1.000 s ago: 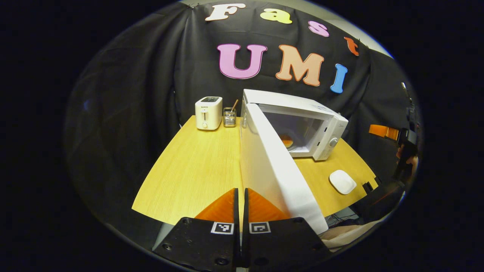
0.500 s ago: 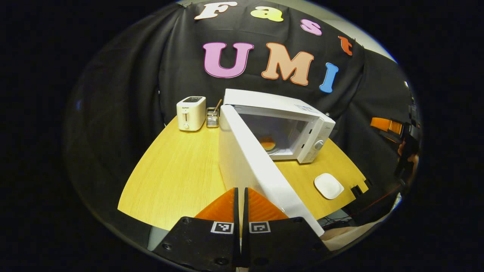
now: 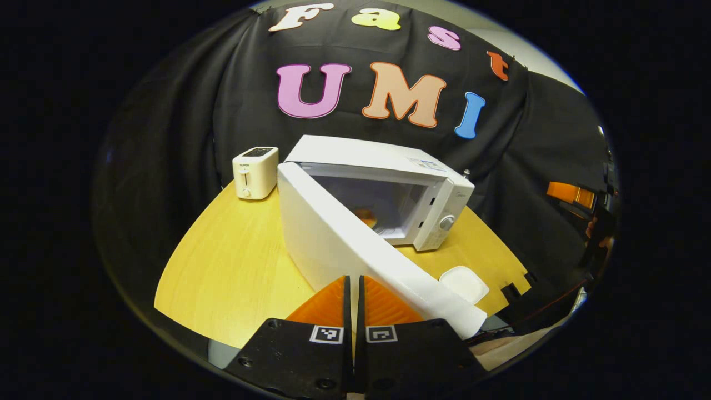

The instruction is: Open the microwave oven with the left hand, put the food in, and close the microwave oven.

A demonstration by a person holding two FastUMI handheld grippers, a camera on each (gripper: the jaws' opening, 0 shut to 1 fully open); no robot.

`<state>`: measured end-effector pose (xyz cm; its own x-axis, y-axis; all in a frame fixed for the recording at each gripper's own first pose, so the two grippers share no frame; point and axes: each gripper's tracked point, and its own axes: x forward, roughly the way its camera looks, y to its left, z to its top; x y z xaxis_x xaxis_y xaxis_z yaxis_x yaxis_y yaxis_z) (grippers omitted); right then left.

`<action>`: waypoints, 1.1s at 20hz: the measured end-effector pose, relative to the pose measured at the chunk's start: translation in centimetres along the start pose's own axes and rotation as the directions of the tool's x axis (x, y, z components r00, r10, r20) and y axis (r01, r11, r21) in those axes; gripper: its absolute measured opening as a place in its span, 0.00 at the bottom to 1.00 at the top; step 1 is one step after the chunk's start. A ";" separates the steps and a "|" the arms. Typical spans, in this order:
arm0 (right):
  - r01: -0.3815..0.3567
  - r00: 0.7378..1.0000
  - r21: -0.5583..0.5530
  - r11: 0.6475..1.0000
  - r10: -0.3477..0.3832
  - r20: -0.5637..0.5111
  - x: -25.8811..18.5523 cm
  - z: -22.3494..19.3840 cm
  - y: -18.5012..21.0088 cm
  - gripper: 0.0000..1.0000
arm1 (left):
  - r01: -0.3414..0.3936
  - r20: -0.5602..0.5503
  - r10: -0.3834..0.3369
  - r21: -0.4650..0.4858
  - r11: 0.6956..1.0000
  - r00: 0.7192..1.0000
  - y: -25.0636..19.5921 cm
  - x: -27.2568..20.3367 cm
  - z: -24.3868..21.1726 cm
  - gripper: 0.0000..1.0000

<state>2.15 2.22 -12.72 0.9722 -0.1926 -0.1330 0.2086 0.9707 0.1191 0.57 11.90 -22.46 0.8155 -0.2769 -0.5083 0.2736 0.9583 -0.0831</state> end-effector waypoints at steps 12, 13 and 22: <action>-0.060 0.995 0.045 0.997 0.063 -0.072 0.5 -2.8 -2.7 0.92 | 0.058 0.047 -0.059 0.028 0.998 0.997 -8.4 6.8 2.7 0.01; -0.062 0.995 0.044 0.997 0.065 -0.072 0.4 -2.7 -3.0 0.91 | 0.066 0.049 -0.068 0.029 0.997 0.997 -9.1 7.4 2.9 0.01; -0.073 0.992 0.090 0.993 0.081 -0.094 1.8 -3.5 -4.4 0.91 | 0.077 0.070 -0.080 0.047 0.996 0.994 -13.1 12.7 5.0 0.01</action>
<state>2.64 -1.86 -16.95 0.9716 -0.0990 -0.2149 0.1462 0.9653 0.2163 9.88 -4.51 -23.48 0.8246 -0.3574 -0.4385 0.3596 0.9295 -0.0816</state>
